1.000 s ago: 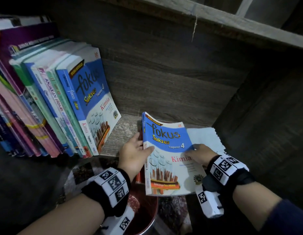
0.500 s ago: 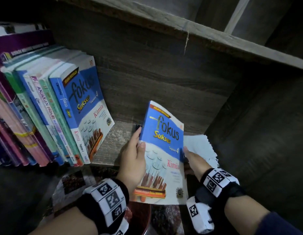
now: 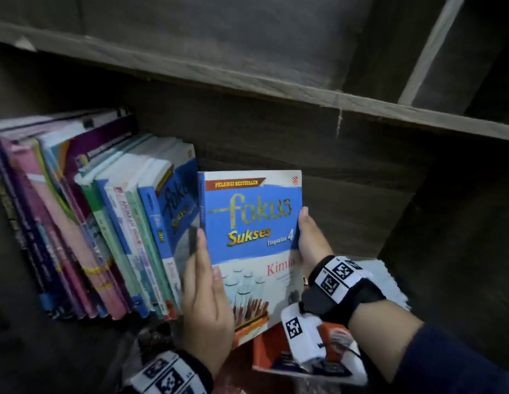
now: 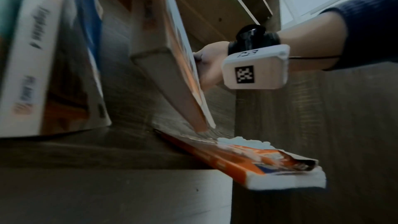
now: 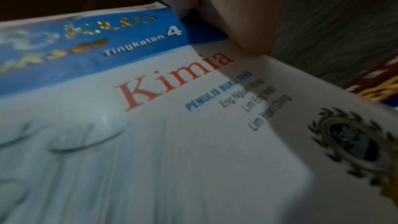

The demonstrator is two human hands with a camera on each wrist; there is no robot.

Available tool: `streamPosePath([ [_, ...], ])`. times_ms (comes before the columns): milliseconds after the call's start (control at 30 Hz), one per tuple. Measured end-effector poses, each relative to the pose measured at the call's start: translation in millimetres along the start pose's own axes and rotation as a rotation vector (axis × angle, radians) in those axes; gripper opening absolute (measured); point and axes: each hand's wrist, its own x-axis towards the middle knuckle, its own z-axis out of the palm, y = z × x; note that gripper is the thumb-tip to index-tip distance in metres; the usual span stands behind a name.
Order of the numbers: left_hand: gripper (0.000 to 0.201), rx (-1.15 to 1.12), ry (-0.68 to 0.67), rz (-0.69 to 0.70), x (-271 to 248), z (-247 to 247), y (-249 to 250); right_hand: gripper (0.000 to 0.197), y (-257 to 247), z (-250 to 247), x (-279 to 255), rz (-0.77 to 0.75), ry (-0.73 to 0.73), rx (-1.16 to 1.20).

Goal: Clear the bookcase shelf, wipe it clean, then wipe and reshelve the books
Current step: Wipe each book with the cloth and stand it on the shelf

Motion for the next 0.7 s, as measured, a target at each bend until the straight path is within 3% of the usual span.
streamPosePath([
  [200,0.052,0.206,0.096,0.070,17,-26,-12,0.067,-10,87,51,-0.032,-0.102,0.028],
  [267,0.052,0.304,0.112,0.127,23,-35,-19,0.097,0,110,81,-0.031,-0.148,0.059],
  [300,0.053,0.348,0.107,0.158,26,-39,-23,0.102,1,122,87,-0.033,-0.182,0.068],
  [467,0.062,0.425,0.057,0.203,38,-57,-44,0.061,-20,165,64,-0.089,-0.203,0.009],
  [600,0.098,0.555,-0.042,0.252,31,-65,-65,0.048,-13,169,63,-0.257,-0.214,-0.353],
  [700,0.104,0.632,-0.080,0.292,33,-67,-71,0.039,-6,164,67,-0.360,-0.190,-0.612],
])
